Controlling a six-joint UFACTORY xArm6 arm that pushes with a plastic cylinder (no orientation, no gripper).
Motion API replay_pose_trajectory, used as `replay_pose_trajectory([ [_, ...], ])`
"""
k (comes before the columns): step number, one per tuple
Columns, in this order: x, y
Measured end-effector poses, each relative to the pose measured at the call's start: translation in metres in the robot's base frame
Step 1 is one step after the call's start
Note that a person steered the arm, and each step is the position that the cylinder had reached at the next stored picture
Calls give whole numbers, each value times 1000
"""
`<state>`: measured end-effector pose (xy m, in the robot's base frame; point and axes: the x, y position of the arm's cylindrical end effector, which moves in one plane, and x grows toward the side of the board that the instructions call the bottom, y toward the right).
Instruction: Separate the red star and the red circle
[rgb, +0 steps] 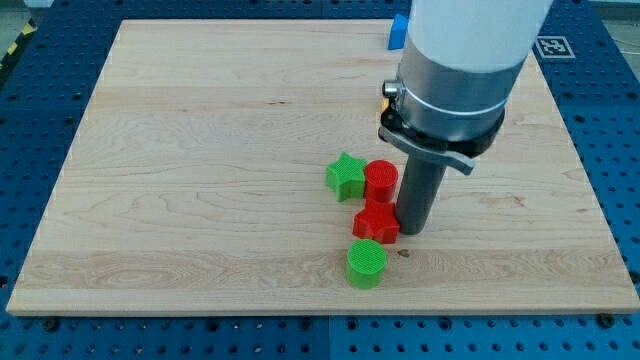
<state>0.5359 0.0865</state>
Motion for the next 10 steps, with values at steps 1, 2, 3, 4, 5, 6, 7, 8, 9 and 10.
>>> replay_pose_trajectory([
  [1,-20,0],
  [2,-44,1],
  [3,-64,1],
  [4,-75,1],
  [5,-81,1],
  [6,-82,1],
  [7,-82,-2],
  [8,-82,-7],
  [9,-90,-8],
  [10,-92,-8],
])
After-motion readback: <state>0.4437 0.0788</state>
